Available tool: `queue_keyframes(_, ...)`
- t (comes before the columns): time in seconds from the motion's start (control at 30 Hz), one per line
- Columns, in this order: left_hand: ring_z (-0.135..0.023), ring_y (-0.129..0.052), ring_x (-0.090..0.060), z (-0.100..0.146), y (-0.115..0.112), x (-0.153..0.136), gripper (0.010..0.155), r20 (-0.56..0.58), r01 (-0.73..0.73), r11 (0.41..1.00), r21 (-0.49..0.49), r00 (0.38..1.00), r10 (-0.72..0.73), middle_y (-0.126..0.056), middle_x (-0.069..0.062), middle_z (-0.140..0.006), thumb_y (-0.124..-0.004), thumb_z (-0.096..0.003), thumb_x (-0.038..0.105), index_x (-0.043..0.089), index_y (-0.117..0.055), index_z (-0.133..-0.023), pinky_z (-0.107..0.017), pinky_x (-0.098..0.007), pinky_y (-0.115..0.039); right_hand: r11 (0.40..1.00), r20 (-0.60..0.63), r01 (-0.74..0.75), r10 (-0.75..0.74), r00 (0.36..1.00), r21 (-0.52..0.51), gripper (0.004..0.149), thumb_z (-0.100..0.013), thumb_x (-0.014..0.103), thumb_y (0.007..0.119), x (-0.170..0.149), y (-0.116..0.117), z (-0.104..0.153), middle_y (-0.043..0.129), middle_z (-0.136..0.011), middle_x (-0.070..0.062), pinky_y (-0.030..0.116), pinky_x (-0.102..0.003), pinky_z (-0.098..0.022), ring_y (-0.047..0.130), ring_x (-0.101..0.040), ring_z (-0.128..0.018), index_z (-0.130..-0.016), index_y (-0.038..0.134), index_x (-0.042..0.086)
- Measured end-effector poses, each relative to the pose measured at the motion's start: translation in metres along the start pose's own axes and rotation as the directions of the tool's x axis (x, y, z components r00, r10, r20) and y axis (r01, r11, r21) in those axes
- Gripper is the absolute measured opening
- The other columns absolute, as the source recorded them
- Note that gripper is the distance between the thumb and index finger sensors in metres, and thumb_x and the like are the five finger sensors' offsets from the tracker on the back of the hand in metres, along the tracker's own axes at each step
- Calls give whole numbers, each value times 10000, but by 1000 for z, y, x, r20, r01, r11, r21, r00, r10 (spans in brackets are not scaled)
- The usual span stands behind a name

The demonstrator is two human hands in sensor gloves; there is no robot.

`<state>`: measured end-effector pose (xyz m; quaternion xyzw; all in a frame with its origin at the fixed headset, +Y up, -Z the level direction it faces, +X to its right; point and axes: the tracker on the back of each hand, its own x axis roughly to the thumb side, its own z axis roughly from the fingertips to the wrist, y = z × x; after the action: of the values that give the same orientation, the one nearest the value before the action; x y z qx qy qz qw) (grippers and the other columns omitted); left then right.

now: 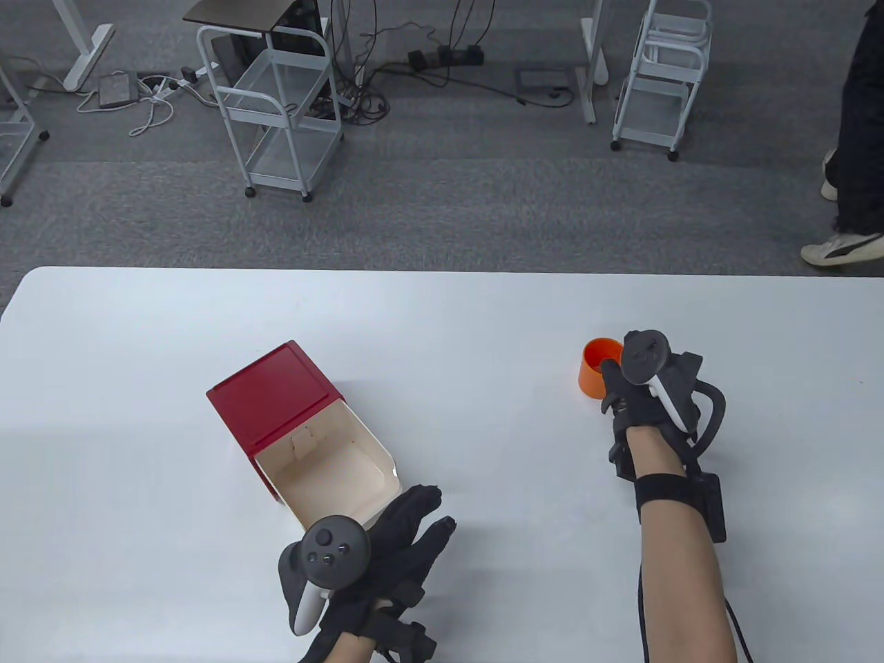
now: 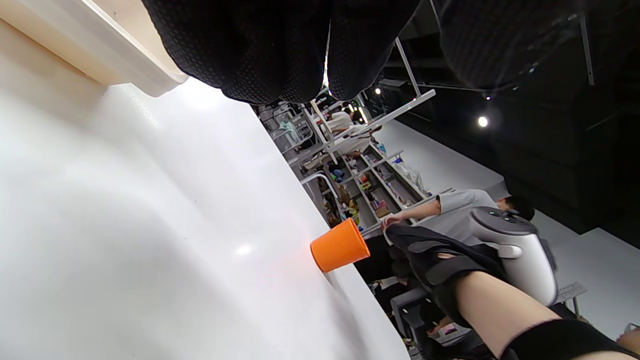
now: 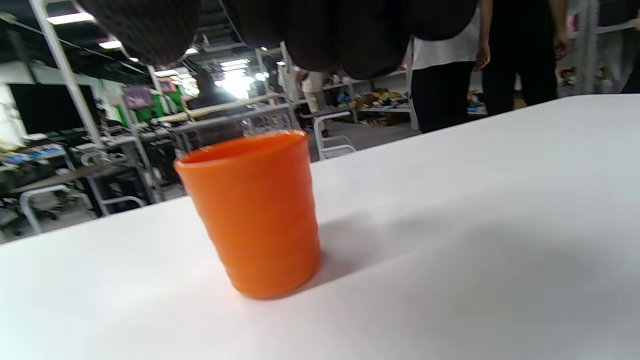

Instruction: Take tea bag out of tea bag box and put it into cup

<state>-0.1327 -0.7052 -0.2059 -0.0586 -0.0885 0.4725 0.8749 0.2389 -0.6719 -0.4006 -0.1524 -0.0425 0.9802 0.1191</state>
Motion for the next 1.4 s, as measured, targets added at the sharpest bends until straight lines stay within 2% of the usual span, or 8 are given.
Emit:
queue_keyframes(0.17,-994,-761,-351,0,0,-2,694,-13,-1,1000,1,1000,1,-687,-107,-1157,-660,-491,629,245,-682,-1068,-727,-437,-693,994,171,108,-100,980,-36,625,-482,526,738,0,-26,29,658,-1053,-138,615,-562,-679,729,-454,-881,-1000,593,209)
queue_keyframes(0.23,-995,-760,-353,-1,1,-3,696,-21,-3,1000,2,1000,3,-687,-105,-1156,-659,-491,631,246,-677,-1071,-728,-437,-692,989,229,145,-137,964,-17,627,-481,526,735,1,-34,42,660,-1052,-144,619,-566,-675,728,-460,-883,-1000,594,203)
queue_keyframes(0.53,-999,-755,-350,-2,2,-7,704,-36,-14,1000,10,999,14,-681,-104,-1160,-656,-491,632,244,-666,-1078,-732,-435,-689,950,346,302,-308,886,75,653,-483,544,717,-7,-55,109,632,-1073,-160,603,-585,-684,696,-485,-911,-1013,573,191)
queue_keyframes(0.7,-1002,-751,-349,-2,2,-7,700,-34,-21,1000,6,999,21,-676,-102,-1163,-654,-492,633,249,-667,-1077,-733,-435,-688,917,359,378,-399,843,132,652,-478,545,715,-20,-46,146,644,-1065,-168,602,-590,-681,704,-488,-903,-1008,586,187)
queue_keyframes(0.93,-1002,-754,-347,-1,0,-7,699,-20,-18,1000,-4,1000,18,-678,-101,-1163,-655,-490,636,251,-670,-1074,-733,-434,-689,868,317,463,-496,808,179,649,-468,541,723,-40,-21,182,661,-1051,-177,613,-591,-667,723,-497,-878,-996,607,181)
queue_keyframes(1.17,-1002,-753,-349,-1,-1,-6,698,-21,-19,1000,-13,1000,18,-680,-104,-1162,-655,-490,636,252,-673,-1073,-733,-435,-689,829,256,516,-558,790,215,657,-462,543,726,-58,4,194,673,-1038,-186,628,-584,-653,752,-485,-850,-991,614,171)
queue_keyframes(1.4,-1003,-751,-350,0,-5,0,697,8,2,1000,-20,1000,-2,-681,-105,-1160,-655,-491,635,250,-675,-1072,-733,-437,-687,796,217,568,-605,766,211,660,-458,548,726,-72,14,195,683,-1029,-186,632,-583,-649,757,-484,-844,-986,620,166)
